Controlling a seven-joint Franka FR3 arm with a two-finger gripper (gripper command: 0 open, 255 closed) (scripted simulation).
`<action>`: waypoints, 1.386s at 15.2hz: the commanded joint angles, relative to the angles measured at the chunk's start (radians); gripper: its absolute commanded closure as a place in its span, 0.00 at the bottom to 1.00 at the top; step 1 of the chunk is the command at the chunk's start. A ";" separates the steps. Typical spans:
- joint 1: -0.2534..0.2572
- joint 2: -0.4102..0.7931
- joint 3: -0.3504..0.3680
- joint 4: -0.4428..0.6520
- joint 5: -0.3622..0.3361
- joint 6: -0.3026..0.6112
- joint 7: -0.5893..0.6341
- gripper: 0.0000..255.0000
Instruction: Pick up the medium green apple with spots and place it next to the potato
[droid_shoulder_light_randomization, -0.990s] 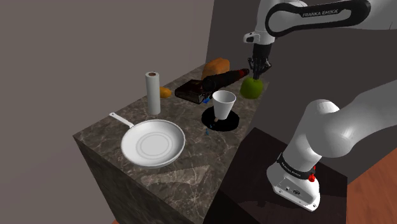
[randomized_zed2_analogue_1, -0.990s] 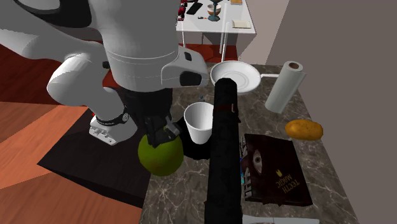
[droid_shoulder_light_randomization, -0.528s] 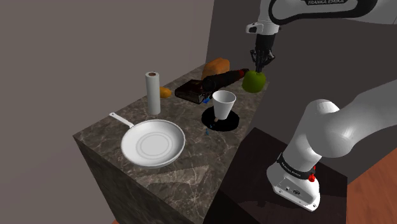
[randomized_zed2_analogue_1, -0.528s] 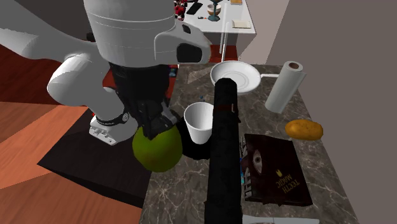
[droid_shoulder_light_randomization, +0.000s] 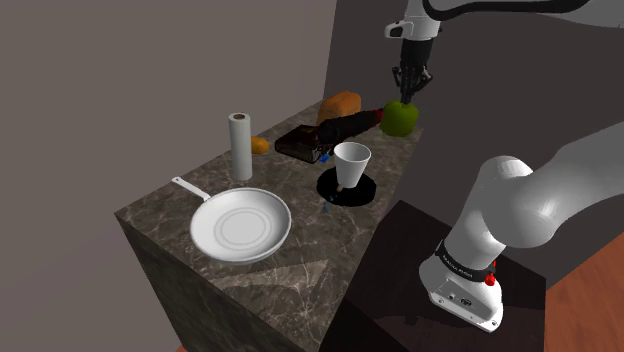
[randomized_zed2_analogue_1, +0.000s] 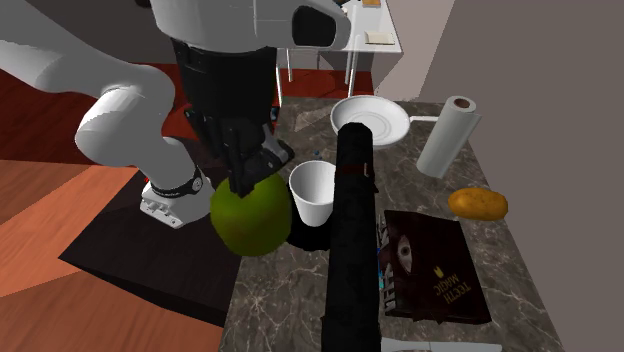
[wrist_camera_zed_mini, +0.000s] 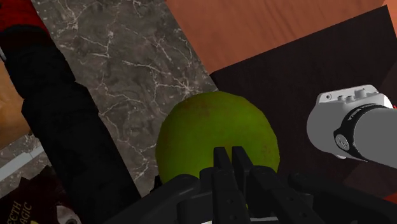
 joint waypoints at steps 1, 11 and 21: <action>0.020 0.033 0.022 0.021 0.026 0.002 0.032 1.00; 0.125 0.259 0.121 0.178 0.159 0.030 0.190 1.00; 0.203 0.544 0.193 0.457 0.267 0.010 0.306 1.00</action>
